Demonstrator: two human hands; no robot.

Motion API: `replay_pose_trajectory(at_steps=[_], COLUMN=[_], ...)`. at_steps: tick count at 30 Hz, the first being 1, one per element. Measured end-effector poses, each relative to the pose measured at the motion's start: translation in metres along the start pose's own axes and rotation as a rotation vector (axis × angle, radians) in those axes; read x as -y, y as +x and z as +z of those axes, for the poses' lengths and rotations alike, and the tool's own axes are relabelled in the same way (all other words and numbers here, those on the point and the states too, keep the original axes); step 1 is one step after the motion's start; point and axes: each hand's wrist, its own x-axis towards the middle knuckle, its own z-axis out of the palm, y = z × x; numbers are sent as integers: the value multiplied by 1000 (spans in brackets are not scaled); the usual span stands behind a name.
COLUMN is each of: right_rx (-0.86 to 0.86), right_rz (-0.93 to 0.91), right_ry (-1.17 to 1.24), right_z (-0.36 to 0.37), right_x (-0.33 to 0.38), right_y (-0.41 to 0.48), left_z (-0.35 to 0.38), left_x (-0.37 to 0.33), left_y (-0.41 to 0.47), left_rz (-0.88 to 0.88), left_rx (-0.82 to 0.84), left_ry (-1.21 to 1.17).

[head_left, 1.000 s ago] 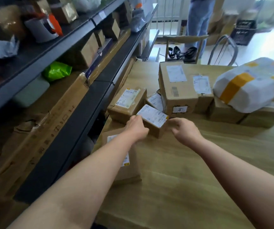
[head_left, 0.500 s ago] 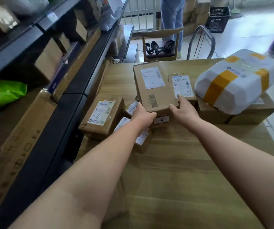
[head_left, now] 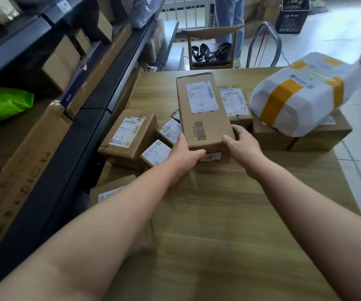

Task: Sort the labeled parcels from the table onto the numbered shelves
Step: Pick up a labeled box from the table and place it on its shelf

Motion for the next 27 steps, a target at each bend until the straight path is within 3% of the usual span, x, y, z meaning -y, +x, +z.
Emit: replay_pose_trajectory(at_steps=[13,22,27], right_rx=[25,-4,83], right_rz=[-87,93,257], right_ry=[105,195,28], right_z=[-36,-30,-10], right_x=[-41,-99,-137], right_y=[-110,-218,-266], left_z=[32,55,69], left_x=[20,77,120], left_y=[-124,-208,-235], left_rz=[68,18,-149], left_rx=[-38,126,205], left_ry=[86,108,158])
